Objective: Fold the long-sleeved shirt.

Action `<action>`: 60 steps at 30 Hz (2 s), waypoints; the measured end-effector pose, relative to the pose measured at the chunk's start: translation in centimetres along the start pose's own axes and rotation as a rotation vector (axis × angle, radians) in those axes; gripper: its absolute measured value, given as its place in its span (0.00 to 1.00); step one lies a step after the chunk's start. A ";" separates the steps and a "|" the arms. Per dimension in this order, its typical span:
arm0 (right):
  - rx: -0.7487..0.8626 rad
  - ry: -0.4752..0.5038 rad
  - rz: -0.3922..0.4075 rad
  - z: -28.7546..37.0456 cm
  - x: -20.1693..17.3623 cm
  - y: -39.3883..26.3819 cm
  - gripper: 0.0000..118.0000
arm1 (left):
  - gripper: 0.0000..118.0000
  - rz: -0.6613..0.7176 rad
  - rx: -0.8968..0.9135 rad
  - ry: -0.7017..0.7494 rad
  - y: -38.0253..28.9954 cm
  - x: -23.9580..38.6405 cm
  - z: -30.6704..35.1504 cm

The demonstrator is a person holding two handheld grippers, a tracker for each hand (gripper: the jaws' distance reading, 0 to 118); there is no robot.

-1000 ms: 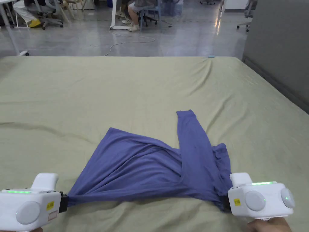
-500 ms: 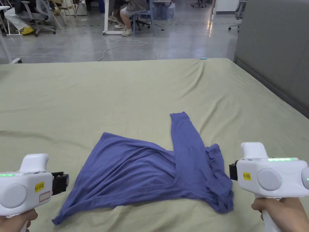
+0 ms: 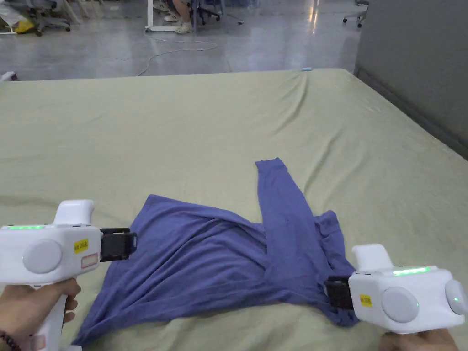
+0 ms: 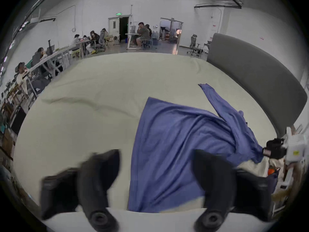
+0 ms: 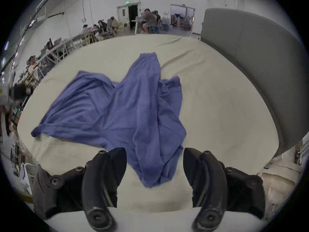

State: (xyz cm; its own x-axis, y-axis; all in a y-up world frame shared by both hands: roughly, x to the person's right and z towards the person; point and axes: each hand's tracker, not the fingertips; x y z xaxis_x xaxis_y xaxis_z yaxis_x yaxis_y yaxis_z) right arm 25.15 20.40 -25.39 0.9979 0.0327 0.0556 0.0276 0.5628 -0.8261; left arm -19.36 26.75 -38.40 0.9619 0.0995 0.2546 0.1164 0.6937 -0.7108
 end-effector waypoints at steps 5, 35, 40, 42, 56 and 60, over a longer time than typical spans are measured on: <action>-0.085 -0.027 0.009 -3.3 0.1 -0.7 0.36 | 0.86 -0.040 -0.034 0.002 6.0 1.1 -6.7; 0.167 0.063 -0.144 0.9 2.4 7.4 0.05 | 0.00 0.084 -0.015 0.026 17.3 -1.8 -12.4; 0.394 0.042 -0.127 5.9 3.5 18.2 0.05 | 0.00 0.159 0.200 0.026 22.8 -5.7 -0.8; 0.467 0.046 -0.094 8.4 4.0 23.8 0.05 | 0.00 0.181 0.300 0.049 25.6 -7.0 4.5; 0.670 -0.014 0.006 24.0 1.3 51.4 0.05 | 0.00 0.165 0.697 0.131 42.6 -5.0 26.6; 0.698 -0.020 0.009 24.0 1.3 51.1 0.04 | 0.00 0.164 0.714 0.130 42.3 -3.8 26.9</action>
State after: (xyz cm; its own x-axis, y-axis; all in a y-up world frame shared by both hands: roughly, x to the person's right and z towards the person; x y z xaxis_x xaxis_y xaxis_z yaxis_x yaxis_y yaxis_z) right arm 26.43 69.05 -54.06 0.9965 0.0511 0.0659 -0.0313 0.9614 -0.2734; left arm -24.75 74.93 -51.84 0.9797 0.1875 0.0705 -0.1780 0.9764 -0.1226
